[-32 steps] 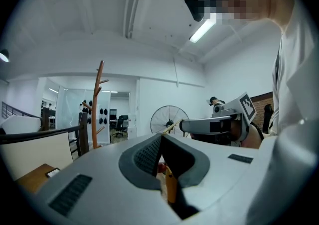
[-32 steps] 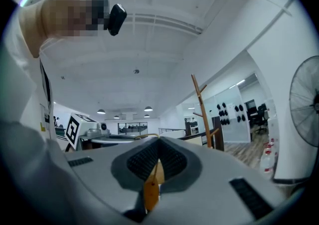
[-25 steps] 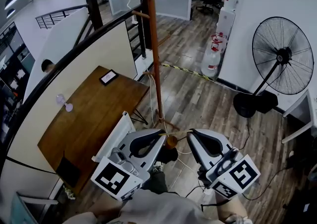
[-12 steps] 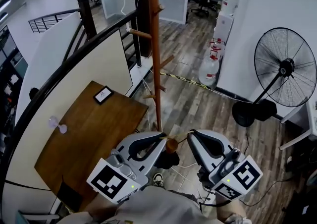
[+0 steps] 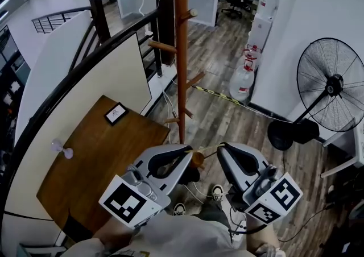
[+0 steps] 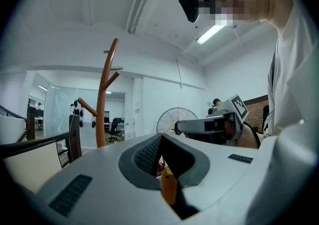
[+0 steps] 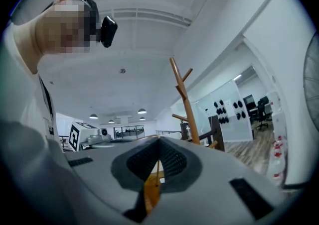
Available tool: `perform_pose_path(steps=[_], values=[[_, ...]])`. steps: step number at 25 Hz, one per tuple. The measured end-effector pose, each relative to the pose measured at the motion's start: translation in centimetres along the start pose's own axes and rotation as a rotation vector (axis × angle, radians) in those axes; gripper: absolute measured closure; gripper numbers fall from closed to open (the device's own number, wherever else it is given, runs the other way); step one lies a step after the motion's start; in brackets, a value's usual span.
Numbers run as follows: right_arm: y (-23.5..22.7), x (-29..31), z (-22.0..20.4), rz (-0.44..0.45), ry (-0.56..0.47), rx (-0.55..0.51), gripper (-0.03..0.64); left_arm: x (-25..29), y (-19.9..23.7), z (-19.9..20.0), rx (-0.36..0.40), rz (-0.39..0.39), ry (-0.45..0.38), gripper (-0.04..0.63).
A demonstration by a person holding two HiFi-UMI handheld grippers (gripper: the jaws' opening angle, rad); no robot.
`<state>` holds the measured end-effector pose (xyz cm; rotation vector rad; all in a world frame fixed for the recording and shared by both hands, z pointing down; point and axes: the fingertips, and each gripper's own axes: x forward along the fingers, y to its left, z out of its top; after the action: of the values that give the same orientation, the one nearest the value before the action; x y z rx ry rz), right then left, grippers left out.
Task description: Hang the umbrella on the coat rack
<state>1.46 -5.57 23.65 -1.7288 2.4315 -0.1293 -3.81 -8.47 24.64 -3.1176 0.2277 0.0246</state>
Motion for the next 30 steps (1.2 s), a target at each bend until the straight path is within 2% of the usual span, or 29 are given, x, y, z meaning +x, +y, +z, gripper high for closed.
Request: perform_pose_path(steps=[7,13,17,25,30], values=[[-4.6,2.1,0.8,0.101,0.004,0.006,0.614,4.0,2.5,0.1,0.005,0.070,0.008,0.592],[-9.5,4.1,1.3,0.287,0.030,0.085,0.614,8.3,5.1,-0.2,-0.026,0.173,-0.024,0.592],[-13.3,5.3,1.8,0.378,0.048,0.093,0.614,11.8,6.8,-0.4,-0.098,0.235,-0.035,0.592],[-19.0,7.1,2.0,0.562,0.100,0.111,0.614,16.7,9.1,-1.2,-0.094,0.449,-0.017,0.592],[-21.0,8.3,1.8,0.668,0.116,0.131,0.614,18.0,10.0,-1.6,-0.079,0.578,0.003,0.592]])
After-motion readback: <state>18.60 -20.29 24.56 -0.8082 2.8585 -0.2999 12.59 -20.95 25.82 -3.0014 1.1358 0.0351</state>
